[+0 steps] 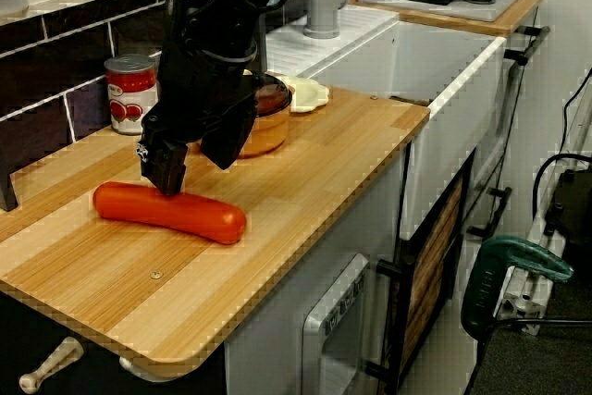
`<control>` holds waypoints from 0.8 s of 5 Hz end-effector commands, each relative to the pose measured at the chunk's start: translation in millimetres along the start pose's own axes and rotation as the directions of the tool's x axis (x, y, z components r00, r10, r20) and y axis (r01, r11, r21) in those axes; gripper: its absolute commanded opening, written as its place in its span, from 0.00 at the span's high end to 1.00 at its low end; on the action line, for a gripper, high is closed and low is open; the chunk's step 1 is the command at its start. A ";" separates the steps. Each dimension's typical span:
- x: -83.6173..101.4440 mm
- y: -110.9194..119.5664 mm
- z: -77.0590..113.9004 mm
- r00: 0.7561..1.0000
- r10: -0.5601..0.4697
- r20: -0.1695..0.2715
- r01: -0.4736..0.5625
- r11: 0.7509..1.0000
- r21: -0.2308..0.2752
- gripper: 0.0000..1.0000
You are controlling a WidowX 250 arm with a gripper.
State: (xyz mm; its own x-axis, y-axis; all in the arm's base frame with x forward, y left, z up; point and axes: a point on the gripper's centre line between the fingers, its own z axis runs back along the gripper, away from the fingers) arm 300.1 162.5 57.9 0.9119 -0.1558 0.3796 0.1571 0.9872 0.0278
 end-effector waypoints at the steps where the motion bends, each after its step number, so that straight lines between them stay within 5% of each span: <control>1: 24.7 -7.3 28.6 1.000 -0.026 -0.013 0.025 0.997 -0.069 0.00; 3: 54.1 -48.3 37.3 0.996 -0.065 -0.058 0.054 0.983 -0.174 0.00; 4: 59.2 -69.2 35.6 0.990 -0.124 -0.067 0.114 0.983 -0.147 0.00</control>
State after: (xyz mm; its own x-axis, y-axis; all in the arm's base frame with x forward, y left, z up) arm 332.8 83.2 89.0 0.9209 -0.2826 0.2683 0.3178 0.9431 -0.0974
